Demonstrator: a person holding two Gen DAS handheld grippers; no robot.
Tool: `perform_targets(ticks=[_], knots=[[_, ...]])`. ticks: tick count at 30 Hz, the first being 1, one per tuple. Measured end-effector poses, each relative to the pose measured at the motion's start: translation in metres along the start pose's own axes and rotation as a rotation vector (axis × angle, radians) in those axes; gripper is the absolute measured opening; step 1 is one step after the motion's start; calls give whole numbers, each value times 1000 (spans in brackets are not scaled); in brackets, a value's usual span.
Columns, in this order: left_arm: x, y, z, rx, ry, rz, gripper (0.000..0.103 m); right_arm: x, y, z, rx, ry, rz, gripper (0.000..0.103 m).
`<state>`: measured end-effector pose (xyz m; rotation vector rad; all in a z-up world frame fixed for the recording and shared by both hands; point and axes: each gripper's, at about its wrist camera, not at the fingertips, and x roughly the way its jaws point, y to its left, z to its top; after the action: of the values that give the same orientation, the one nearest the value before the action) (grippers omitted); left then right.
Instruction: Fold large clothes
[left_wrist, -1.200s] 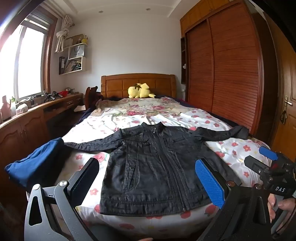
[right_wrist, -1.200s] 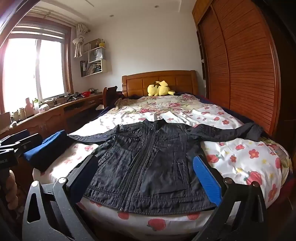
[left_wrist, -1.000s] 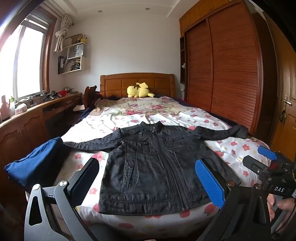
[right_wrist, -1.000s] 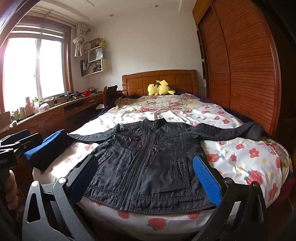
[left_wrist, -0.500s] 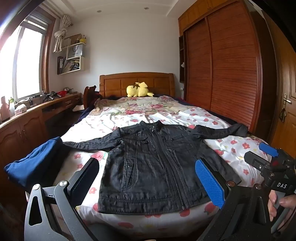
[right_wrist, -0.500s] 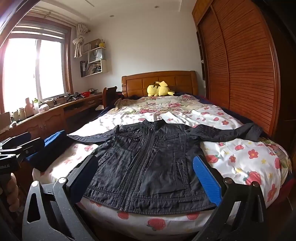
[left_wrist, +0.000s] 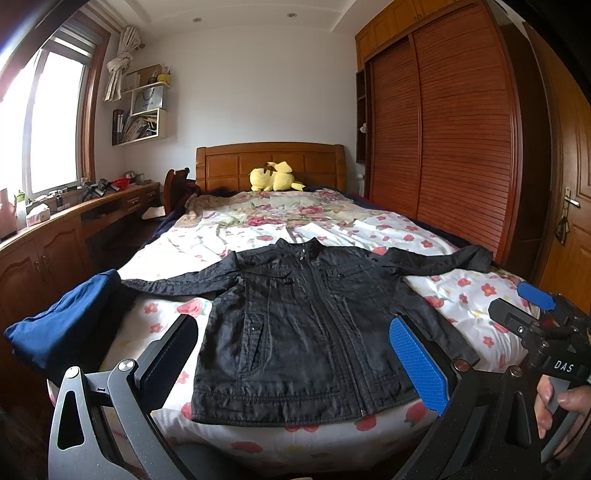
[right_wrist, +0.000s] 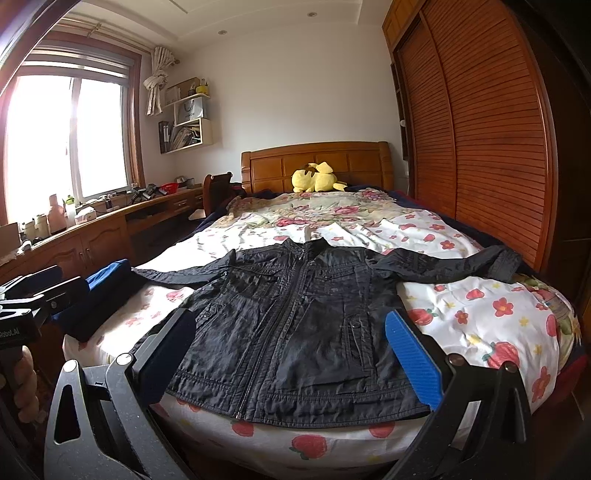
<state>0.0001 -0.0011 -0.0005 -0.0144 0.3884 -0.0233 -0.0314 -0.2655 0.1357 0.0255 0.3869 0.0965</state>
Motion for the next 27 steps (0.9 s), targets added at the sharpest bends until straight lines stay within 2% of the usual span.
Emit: perform_targets(ticks=[7, 27], knots=[[0, 0, 0, 2, 1, -2, 103, -3, -12, 3, 5, -4, -5, 103], [-9, -3, -3, 36, -24, -5, 103, -5, -11, 7, -1, -7, -6, 103]])
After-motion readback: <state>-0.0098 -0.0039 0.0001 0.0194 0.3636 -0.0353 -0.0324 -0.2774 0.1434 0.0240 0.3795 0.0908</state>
